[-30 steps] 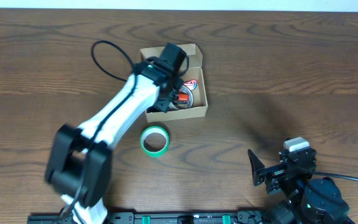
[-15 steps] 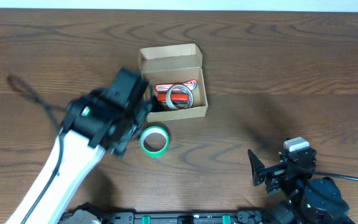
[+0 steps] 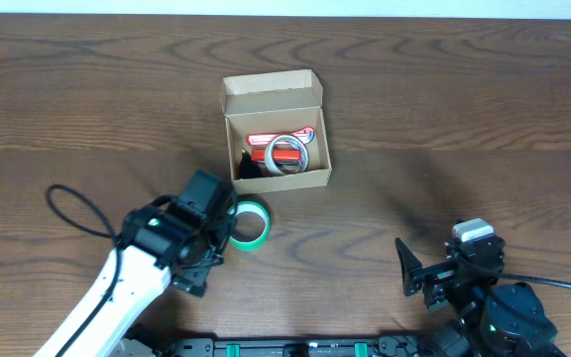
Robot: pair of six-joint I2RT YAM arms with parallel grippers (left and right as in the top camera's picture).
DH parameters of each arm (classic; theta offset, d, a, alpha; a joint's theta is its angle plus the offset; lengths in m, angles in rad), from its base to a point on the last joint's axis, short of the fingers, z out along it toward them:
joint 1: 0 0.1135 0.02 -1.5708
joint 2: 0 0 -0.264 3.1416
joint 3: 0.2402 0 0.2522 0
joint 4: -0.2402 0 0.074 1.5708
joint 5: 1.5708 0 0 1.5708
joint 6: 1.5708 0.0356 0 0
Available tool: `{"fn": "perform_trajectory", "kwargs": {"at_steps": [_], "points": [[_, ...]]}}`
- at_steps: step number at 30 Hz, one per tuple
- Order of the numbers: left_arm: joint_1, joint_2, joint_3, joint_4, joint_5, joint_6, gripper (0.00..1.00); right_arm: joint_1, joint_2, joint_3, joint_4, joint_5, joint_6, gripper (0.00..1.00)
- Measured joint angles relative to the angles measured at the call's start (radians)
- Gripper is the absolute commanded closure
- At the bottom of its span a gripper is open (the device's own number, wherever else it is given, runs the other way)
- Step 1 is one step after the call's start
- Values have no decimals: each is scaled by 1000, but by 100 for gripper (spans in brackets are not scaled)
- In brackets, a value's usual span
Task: Pack container
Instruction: 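Move the left gripper to the green tape roll and grasp its rim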
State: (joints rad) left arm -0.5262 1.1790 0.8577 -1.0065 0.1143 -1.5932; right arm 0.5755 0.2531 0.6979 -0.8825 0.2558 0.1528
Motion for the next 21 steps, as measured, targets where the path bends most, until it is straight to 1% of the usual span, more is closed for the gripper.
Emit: {"fn": "perform_trajectory", "kwargs": {"at_steps": [5,12,20,21], "points": [[-26,92,-3,55,27,-8,4,0,0,0,0,0,0,1],[-27,173,-3,90,52,-11,4,0,0,0,0,0,0,1],[-27,269,-3,187,67,-12,0,0,0,0,0,0,0,1],[-27,280,-3,206,67,-13,5,0,0,0,0,0,0,1]]}}
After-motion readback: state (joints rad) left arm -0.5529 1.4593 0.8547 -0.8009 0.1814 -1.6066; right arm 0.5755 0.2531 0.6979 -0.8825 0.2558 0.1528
